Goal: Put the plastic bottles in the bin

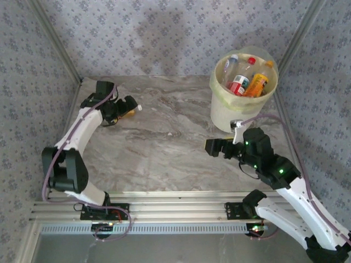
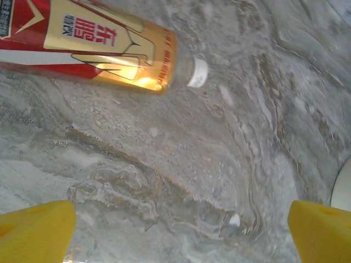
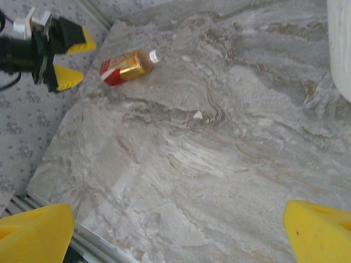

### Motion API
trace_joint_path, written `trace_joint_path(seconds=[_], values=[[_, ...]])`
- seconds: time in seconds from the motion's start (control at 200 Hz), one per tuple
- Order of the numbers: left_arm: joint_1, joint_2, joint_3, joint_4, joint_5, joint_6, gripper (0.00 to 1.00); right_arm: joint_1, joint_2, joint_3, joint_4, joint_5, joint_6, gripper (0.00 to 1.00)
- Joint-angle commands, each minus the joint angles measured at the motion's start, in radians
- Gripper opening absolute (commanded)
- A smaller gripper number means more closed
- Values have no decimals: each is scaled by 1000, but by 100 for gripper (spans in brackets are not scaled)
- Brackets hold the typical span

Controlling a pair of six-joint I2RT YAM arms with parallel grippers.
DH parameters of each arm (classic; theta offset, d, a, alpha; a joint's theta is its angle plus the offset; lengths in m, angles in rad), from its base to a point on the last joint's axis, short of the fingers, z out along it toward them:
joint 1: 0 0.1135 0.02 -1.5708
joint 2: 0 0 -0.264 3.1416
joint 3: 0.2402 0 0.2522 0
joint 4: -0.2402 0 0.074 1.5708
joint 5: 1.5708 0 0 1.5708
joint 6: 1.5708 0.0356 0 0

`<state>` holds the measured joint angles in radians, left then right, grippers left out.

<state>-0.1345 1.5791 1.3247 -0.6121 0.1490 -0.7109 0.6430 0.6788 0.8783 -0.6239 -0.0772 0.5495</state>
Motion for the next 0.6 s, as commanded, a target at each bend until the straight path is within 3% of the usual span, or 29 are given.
trace_joint_path(seconds=[0.0, 0.075, 0.285, 0.595], values=[[24, 86, 92, -26, -6, -144, 97, 66, 5, -25, 48, 90, 36, 100], [32, 151, 133, -34, -44, -215, 92, 113, 14, -29, 46, 128, 41, 100], [66, 300, 214, -13, -62, -380, 90, 195, 29, -37, 46, 153, 28, 100], [115, 436, 307, -14, -90, -450, 90, 238, 31, -48, -5, 189, 25, 100]])
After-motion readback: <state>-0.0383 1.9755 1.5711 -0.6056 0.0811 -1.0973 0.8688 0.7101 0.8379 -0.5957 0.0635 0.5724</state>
